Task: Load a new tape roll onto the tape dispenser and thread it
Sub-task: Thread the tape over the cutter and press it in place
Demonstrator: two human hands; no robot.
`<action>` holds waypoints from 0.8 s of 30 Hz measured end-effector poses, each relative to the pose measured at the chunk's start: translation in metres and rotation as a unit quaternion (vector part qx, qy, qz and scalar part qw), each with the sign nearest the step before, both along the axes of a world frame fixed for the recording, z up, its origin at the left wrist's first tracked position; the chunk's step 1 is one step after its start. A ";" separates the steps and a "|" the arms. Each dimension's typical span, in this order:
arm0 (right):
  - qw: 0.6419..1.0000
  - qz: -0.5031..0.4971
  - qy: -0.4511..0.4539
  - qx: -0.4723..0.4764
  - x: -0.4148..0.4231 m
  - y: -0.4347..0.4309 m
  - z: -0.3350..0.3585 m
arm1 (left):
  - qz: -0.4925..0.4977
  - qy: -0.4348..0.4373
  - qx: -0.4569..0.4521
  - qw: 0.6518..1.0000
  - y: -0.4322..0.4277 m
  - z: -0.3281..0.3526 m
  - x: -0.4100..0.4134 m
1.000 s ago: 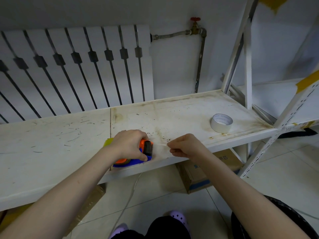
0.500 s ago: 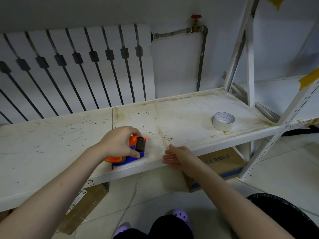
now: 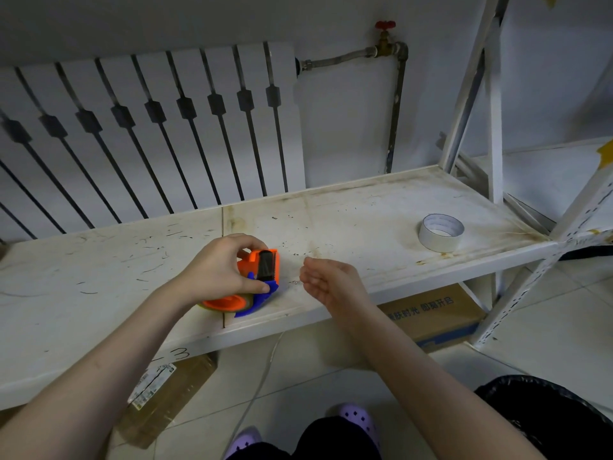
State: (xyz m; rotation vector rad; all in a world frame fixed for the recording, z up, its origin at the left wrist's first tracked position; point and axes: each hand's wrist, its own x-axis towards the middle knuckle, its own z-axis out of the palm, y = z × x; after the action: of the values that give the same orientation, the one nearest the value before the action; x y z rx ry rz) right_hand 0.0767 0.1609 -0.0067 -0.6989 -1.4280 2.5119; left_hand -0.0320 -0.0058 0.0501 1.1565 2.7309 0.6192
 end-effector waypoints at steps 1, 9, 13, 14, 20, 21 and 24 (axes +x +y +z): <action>1.000 -0.010 -0.002 0.009 0.000 0.000 0.000 | 0.001 0.000 -0.002 1.000 0.000 0.000 0.000; 0.994 -0.062 0.000 0.093 0.003 0.000 0.000 | 0.010 -0.008 0.002 1.000 0.000 -0.001 0.000; 0.984 -0.108 0.006 0.140 0.003 -0.004 -0.002 | 0.010 -0.004 0.006 1.000 0.003 -0.002 0.003; 0.980 -0.126 0.009 0.154 0.003 -0.005 -0.003 | 0.010 -0.001 0.003 1.000 0.004 -0.003 0.003; 0.968 -0.215 0.013 0.130 0.001 -0.013 -0.004 | 0.014 0.034 -0.025 0.999 0.013 -0.006 0.007; 0.969 -0.221 0.012 0.112 0.001 -0.014 -0.005 | 0.016 0.038 -0.031 0.999 0.013 -0.007 0.008; 0.979 -0.191 0.011 0.067 0.004 -0.014 -0.007 | 0.022 0.041 -0.031 0.998 0.012 -0.006 0.007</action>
State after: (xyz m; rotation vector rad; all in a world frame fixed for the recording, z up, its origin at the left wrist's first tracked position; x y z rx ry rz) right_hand 0.0804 0.1469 -0.0141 -0.8275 -1.2958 2.1055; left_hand -0.0249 0.0065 0.0439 1.1350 2.8286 0.4982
